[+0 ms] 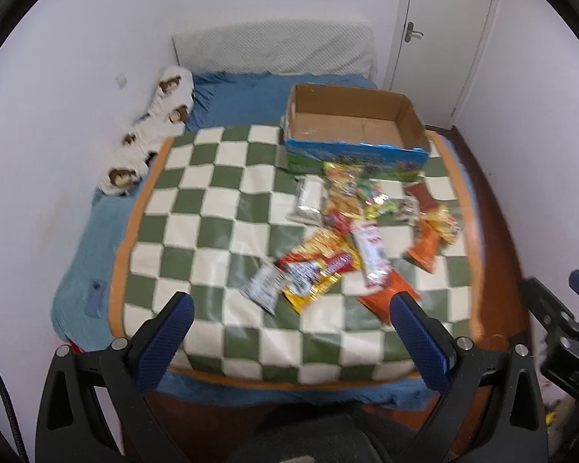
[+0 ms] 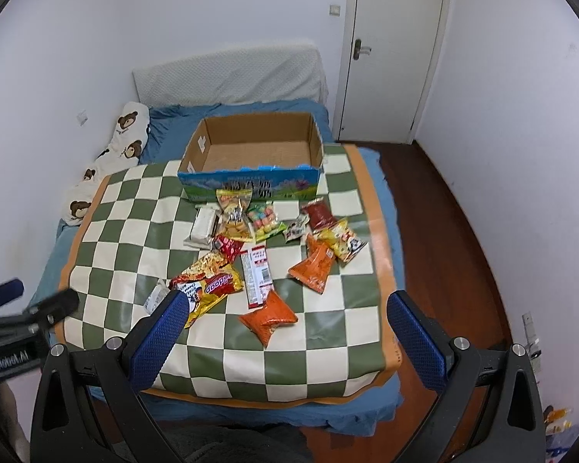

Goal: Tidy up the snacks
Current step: 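Grasp the yellow noodle pack with the left tool while the right tool grasps an orange chip bag, then carry both packets into the cardboard box and open both tools, then move both tools back over the mat toward the remaining snacks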

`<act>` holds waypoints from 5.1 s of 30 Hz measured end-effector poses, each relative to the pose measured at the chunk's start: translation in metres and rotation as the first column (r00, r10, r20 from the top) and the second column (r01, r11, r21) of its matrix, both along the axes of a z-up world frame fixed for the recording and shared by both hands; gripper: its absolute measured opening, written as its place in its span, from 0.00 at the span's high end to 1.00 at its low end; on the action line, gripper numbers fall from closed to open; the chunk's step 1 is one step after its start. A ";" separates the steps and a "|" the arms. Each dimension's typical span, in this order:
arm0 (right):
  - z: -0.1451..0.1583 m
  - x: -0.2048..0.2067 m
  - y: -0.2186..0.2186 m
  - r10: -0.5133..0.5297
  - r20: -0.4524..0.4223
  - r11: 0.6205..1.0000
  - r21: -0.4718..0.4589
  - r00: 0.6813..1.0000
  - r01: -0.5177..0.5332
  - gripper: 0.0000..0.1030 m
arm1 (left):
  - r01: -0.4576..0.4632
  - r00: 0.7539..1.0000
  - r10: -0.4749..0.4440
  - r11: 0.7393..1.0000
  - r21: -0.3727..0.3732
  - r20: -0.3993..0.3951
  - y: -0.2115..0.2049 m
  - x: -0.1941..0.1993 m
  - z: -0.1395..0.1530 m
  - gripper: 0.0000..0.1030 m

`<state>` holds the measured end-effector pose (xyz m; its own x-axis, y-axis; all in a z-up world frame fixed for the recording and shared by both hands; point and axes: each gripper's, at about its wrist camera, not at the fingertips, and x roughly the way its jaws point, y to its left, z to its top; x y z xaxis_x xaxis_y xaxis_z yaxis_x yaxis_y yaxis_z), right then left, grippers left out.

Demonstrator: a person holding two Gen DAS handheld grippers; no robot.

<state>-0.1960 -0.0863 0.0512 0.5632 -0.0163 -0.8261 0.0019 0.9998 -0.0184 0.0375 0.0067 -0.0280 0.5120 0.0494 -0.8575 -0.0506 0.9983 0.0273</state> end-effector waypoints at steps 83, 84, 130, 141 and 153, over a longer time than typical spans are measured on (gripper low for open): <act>-0.196 0.220 -0.094 0.194 -0.404 0.886 0.463 0.894 0.017 0.57 | -0.010 0.963 -0.066 0.959 -0.282 -0.261 0.020 0.132 -0.040 0.23; -0.183 0.235 -0.095 0.213 -0.379 0.882 0.471 0.901 -0.010 0.57 | -0.005 0.966 -0.070 0.957 -0.288 -0.249 0.019 0.127 -0.034 0.23; -0.260 0.557 -0.044 0.279 -0.414 0.943 0.291 0.866 -0.165 0.06 | -0.061 0.963 0.035 0.994 -0.089 -0.266 0.031 0.294 -0.129 0.03; -0.191 0.486 -0.058 0.198 -0.258 0.967 0.211 0.945 -0.145 0.06 | -0.059 0.994 0.053 0.996 -0.066 -0.091 0.034 0.222 -0.075 0.03; -0.123 0.390 -0.068 0.095 -0.121 0.986 0.150 0.988 -0.076 0.06 | 0.035 0.998 -0.033 0.999 -0.024 0.060 0.028 0.145 -0.020 0.03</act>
<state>0.1944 -0.1543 -0.0721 0.4477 0.1525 -0.8811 -0.0767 0.9883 0.1320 0.1829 0.0347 -0.0482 0.5636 0.0098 -0.8260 -0.0174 0.9998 -0.0001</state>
